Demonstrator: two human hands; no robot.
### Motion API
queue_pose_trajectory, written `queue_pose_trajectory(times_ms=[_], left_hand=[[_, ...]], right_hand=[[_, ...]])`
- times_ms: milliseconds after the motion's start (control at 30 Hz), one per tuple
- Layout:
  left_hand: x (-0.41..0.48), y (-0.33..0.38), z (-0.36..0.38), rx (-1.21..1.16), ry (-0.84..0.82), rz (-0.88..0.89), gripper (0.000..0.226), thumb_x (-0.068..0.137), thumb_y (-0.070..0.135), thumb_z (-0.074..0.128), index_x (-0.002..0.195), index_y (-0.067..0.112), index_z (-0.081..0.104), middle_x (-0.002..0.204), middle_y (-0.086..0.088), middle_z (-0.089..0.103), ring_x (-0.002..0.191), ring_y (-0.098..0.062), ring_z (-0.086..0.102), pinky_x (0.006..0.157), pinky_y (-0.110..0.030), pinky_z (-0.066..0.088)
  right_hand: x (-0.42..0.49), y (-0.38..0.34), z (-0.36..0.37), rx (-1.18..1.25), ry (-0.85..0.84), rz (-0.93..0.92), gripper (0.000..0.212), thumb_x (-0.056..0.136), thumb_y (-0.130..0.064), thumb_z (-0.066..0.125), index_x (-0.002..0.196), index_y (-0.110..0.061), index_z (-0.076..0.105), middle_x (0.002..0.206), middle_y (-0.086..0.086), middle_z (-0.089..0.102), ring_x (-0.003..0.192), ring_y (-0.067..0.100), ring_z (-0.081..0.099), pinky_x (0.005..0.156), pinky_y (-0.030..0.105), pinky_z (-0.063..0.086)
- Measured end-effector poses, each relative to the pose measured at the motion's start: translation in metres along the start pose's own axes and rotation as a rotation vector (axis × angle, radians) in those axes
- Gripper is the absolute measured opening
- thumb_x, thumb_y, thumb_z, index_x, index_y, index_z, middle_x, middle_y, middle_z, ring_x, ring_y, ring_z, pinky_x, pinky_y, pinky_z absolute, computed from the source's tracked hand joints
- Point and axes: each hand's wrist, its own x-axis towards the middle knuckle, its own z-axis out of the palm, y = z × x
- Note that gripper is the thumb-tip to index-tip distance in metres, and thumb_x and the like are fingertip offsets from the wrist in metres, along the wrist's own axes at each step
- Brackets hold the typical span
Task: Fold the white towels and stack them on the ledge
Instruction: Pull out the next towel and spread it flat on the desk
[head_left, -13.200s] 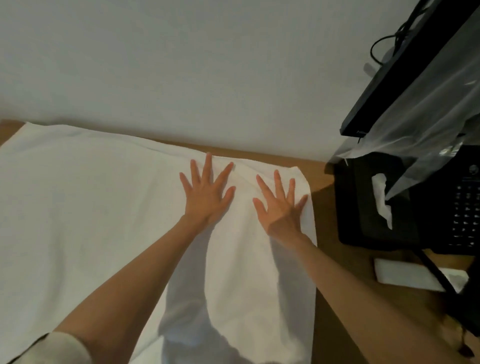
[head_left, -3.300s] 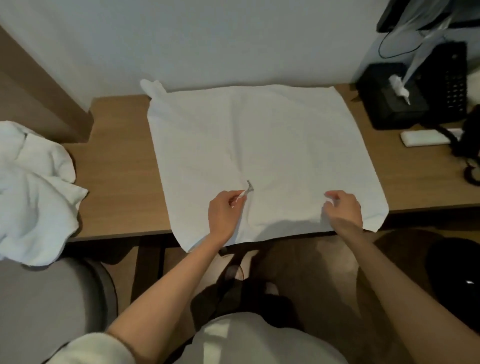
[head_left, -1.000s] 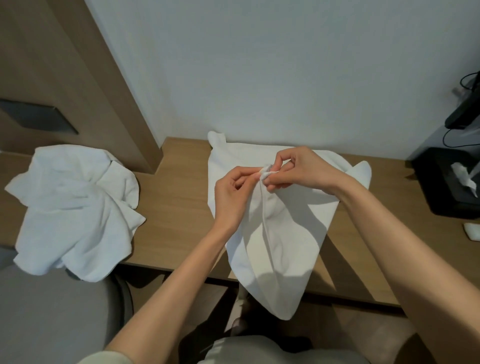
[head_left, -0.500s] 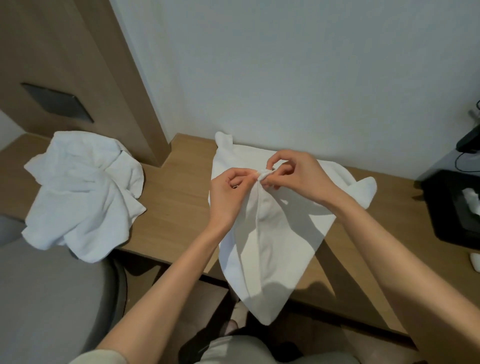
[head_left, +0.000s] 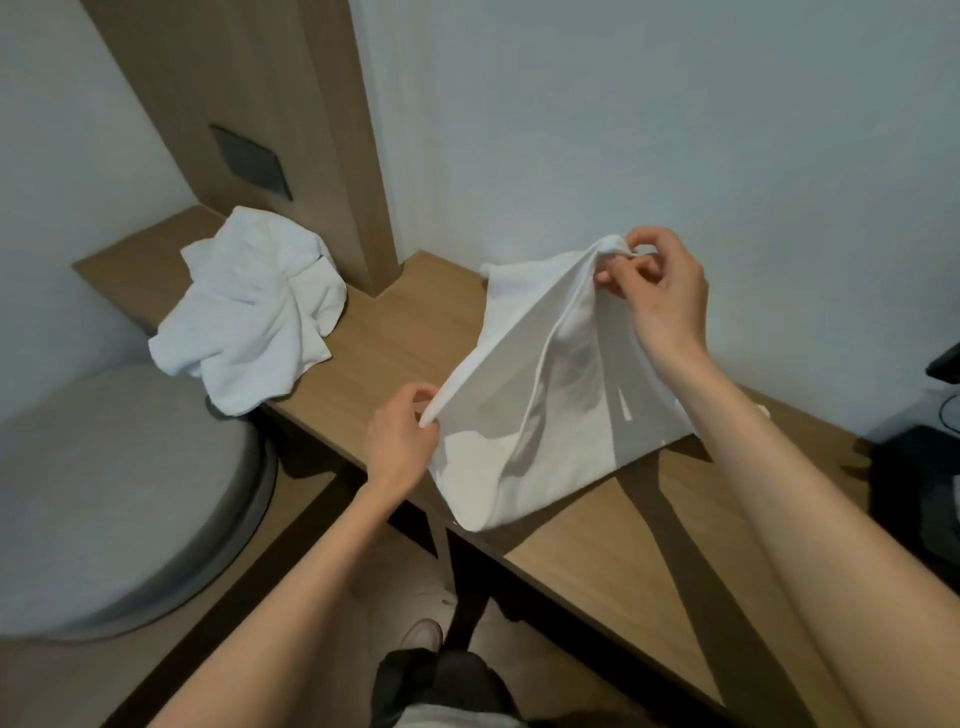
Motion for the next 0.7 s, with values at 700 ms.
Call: queue_pose_trajectory(times_ms=[700], left_hand=[[0.046, 0.154, -0.206, -1.034, 0.357, -0.064, 0.026, 0.095, -0.008, 0.03, 0.092, 0.007, 0.051, 0.082, -0.01, 0.053, 0.067, -0.018, 0.06, 0.046, -0.018, 0.053]], right_hand=[[0.007, -0.148, -0.051, 0.324, 0.357, -0.143, 0.025, 0.093, -0.004, 0.054, 0.084, -0.026, 0.046, 0.067, 0.0, 0.062, 0.065, 0.012, 0.06, 0.084, 0.041, 0.056]])
